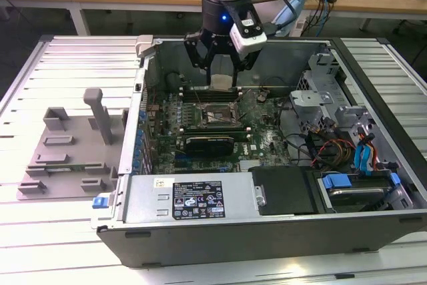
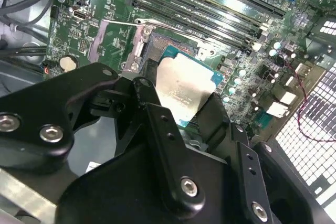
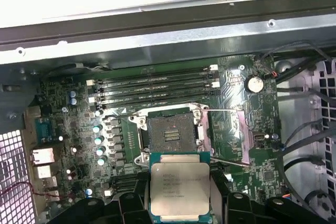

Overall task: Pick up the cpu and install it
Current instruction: 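Place the cpu into insertion slot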

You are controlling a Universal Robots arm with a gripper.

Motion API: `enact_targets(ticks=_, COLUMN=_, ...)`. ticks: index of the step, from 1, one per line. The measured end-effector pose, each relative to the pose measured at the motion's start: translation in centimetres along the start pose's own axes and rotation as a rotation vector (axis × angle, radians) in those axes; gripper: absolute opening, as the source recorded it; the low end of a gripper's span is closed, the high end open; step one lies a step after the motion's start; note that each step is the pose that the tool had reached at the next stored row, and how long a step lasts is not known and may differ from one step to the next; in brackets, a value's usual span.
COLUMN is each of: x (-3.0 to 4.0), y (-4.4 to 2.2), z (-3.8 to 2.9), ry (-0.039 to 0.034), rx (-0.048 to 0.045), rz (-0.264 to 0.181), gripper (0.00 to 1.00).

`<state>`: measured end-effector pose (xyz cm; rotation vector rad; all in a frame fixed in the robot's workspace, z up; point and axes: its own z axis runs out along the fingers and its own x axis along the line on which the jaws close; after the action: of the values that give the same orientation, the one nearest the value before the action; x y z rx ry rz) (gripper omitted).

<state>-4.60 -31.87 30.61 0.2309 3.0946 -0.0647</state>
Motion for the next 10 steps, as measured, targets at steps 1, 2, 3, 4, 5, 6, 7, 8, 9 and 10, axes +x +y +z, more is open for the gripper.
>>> enact_targets(ticks=1, x=0.00, y=0.00, z=0.00, ry=0.0006, rx=0.0006, rz=0.015, gripper=0.55)
enact_targets(ticks=2, x=0.00, y=0.00, z=0.00, ry=0.0009, rx=0.0009, rz=0.023, gripper=0.55)
enact_targets(ticks=3, x=0.00, y=0.00, z=0.00, ry=0.0012, rx=0.0013, rz=0.033, gripper=0.55)
enact_targets(ticks=4, x=0.00, y=0.00, z=0.01, ry=0.0015, rx=0.0015, rz=0.039, gripper=0.55)
enact_targets(ticks=5, x=0.00, y=0.00, z=0.00, ry=0.0018, rx=0.0019, rz=0.047, gripper=0.55)
enact_targets(ticks=6, x=0.00, y=0.00, z=0.01, ry=0.0023, rx=0.0024, rz=0.059, gripper=0.55)
enact_targets(ticks=7, x=0.00, y=0.00, z=0.01, ry=0.0029, rx=0.0031, rz=0.075, gripper=0.55)
enact_targets(ticks=8, x=0.00, y=0.00, z=0.01, ry=0.0033, rx=0.0034, rz=0.085, gripper=0.55)
enact_targets(ticks=9, x=0.00, y=0.00, z=0.01, ry=0.0035, rx=0.0037, rz=0.091, gripper=0.55)
enact_targets(ticks=10, x=0.00, y=0.00, z=0.01, ry=0.0044, rx=0.0046, rz=0.113, gripper=0.55)
